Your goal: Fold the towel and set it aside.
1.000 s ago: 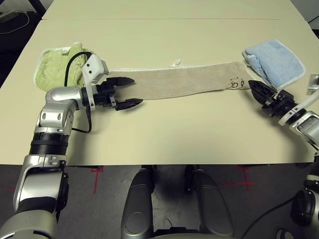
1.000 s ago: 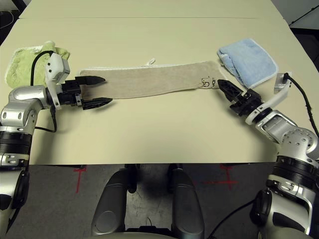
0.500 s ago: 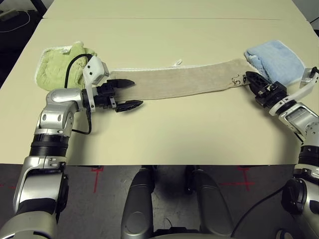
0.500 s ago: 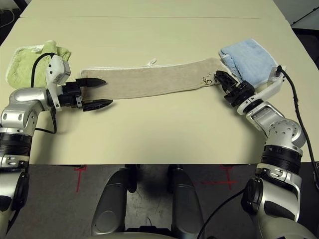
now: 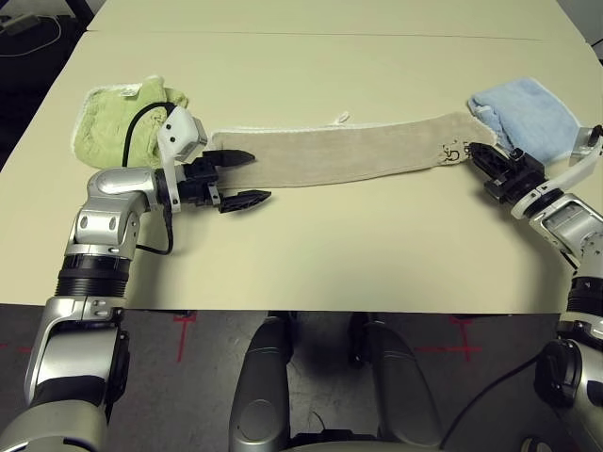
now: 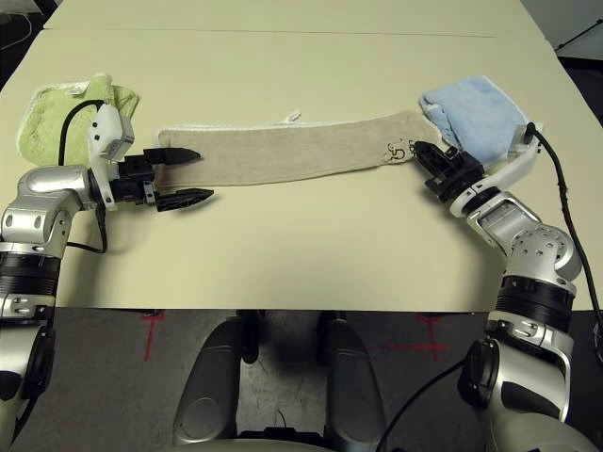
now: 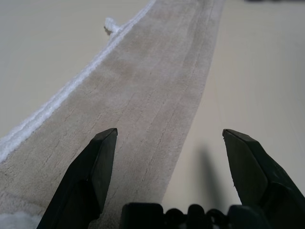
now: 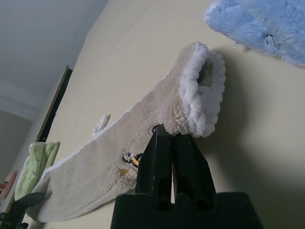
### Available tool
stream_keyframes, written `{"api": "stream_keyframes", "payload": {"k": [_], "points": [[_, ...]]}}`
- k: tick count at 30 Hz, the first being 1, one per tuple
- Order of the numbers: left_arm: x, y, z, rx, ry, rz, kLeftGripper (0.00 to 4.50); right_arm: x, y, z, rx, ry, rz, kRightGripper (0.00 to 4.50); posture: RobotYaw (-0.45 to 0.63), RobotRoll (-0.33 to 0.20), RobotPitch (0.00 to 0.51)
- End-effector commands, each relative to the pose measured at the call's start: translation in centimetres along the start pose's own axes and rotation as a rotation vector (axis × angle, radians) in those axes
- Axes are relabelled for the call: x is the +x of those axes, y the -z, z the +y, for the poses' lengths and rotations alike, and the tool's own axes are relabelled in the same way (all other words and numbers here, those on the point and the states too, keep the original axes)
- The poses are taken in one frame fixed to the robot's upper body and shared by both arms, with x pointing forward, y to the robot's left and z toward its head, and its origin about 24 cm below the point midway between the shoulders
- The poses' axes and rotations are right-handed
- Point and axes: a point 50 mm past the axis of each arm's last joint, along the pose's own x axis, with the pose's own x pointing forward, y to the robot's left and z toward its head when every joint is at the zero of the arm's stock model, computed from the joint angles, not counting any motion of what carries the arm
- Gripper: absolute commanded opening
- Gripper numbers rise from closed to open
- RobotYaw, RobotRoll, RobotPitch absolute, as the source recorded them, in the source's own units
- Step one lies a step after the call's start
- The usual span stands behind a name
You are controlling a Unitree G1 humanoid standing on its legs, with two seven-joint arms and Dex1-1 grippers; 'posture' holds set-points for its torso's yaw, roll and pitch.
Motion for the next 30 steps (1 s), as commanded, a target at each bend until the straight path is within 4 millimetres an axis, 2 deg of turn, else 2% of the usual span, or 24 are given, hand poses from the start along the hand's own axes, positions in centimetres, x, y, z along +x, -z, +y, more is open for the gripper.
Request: {"api": "stream_keyframes", "payload": {"k": [1, 6, 9, 18, 22, 30], "points": [[0.0, 0.4, -0.3, -0.01, 0.011, 0.019, 4.5, -1.6, 0.0, -1.1, 0.011, 0.058, 0.009, 0.06, 0.03, 0.0, 0.285], [0.1, 0.4, -0.5, -0.018, 0.013, 0.014, 4.5, -2.5, -1.5, -0.4, -0.038, 0.022, -0.019, 0.06, 0.02, 0.0, 0.28], [0.2, 0.4, -0.5, -0.021, 0.016, 0.013, 4.5, -2.9, -2.4, 0.7, -0.067, -0.073, 0.011, 0.06, 0.01, 0.0, 0.278], [0.2, 0.3, -0.3, -0.019, 0.02, 0.013, 4.5, -3.8, -2.9, 0.7, -0.196, -0.104, 0.133, 0.06, 0.02, 0.0, 0.274], [0.1, 0.3, -0.2, -0.018, 0.018, 0.017, 4.5, -3.3, -3.0, 1.2, -0.288, -0.138, 0.157, 0.06, 0.02, 0.0, 0.272], [0.1, 0.2, -0.2, -0.015, 0.02, 0.018, 4.5, -1.4, -2.6, 3.4, -0.417, -0.303, 0.253, 0.06, 0.03, 0.0, 0.267]]}}
